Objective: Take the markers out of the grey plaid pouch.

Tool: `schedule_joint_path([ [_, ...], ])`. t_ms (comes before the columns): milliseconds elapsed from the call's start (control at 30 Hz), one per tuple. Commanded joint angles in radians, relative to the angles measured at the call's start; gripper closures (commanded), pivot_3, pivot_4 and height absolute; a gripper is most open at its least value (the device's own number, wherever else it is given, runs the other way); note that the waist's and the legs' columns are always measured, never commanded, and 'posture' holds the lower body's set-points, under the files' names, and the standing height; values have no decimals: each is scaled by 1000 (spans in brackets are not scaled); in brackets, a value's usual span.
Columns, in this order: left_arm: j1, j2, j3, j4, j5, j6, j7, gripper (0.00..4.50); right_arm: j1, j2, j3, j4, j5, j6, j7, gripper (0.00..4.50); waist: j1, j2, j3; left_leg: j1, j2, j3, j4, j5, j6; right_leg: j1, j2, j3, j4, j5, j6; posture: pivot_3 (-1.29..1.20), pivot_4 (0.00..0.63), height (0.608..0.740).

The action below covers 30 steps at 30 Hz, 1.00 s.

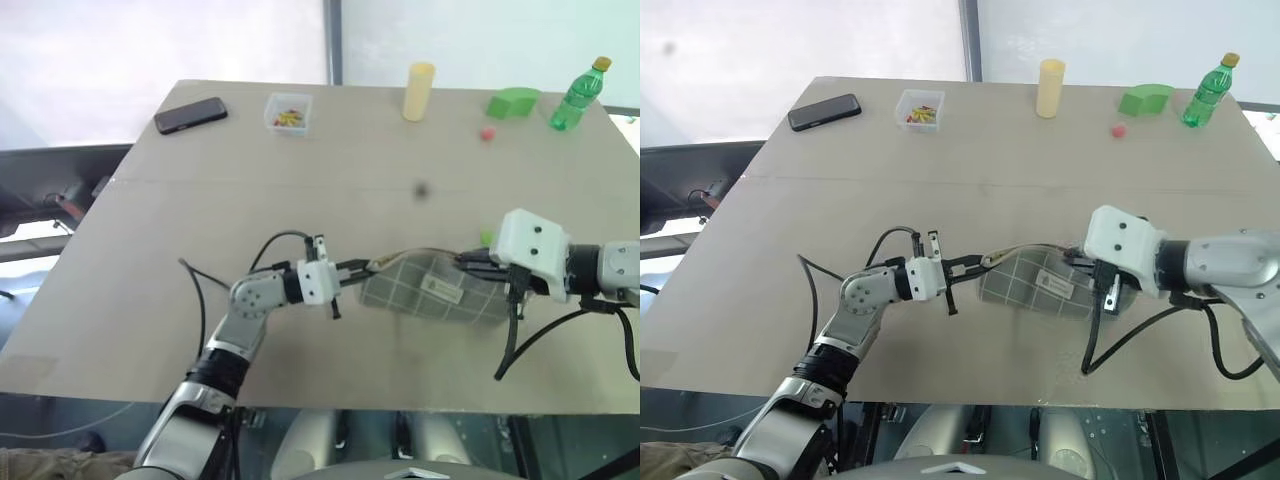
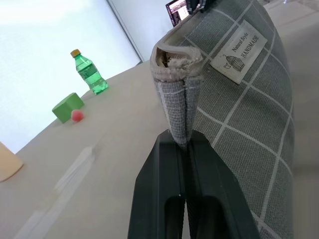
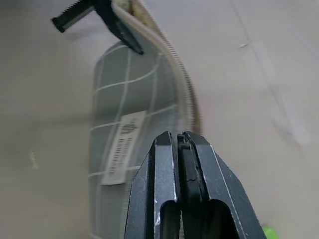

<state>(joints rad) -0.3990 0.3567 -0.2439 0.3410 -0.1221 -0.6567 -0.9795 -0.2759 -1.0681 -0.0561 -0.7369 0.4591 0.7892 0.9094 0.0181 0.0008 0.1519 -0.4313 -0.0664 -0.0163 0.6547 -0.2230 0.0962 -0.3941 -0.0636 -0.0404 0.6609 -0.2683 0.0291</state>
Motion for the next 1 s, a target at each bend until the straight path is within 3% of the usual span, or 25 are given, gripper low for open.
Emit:
schedule_joint_path([
  [33,4,-3,0,8,-15,-21,-5,4500,24,-20,-20,-24,-14,-7,-10,4314,0,0,0,0,0,0,0,0,0,0,0,0,0,0,0,0,150,740],
  [333,9,0,-2,30,-12,-53,-17,4500,-58,5,-32,85,-62,-25,-72,4314,-1,0,0,0,0,0,1,0,0,0,0,0,0,0,0,0,150,740],
  [1000,10,-3,1,48,-10,-70,-15,4500,47,-50,-45,32,-27,-67,52,4314,-1,0,0,0,0,0,0,0,0,0,0,0,0,0,0,0,150,740],
])
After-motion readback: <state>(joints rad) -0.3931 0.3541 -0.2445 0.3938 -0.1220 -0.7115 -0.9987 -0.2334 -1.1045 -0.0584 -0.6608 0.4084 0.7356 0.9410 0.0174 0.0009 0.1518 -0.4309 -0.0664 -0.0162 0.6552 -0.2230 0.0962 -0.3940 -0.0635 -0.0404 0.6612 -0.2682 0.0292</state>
